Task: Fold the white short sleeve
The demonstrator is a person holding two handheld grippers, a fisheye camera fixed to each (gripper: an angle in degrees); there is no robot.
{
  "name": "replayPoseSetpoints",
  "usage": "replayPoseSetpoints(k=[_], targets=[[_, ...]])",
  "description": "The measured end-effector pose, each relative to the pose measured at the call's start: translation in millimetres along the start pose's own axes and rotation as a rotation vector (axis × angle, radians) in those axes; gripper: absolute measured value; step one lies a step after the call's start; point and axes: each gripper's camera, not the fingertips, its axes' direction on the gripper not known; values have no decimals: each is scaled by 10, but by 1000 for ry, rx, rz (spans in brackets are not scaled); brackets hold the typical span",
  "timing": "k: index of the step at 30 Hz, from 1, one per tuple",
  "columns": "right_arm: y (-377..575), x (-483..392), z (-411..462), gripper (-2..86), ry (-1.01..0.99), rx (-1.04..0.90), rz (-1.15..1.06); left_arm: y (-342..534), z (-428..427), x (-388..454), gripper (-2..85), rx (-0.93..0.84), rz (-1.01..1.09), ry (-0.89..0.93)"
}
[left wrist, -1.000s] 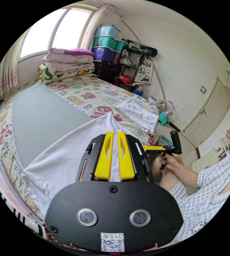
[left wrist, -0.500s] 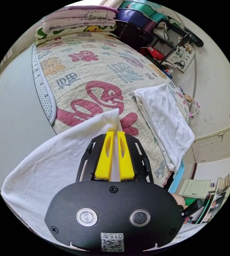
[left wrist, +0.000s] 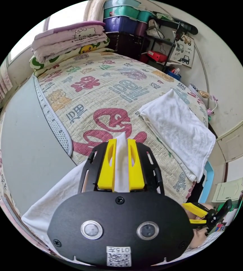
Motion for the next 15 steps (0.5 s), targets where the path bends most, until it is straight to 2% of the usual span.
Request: replayPoseSetpoints(k=[5,9,15], targets=[[21,73,183,91,61,-9,-19,-23,380,244,84,-98,62,-111],[73,56,292,76,2,-40,-104,52,419,319,78,-77,57,-132],[68,93,643,51,120,-85,-132,108,410,421,32,-130,110,-175]])
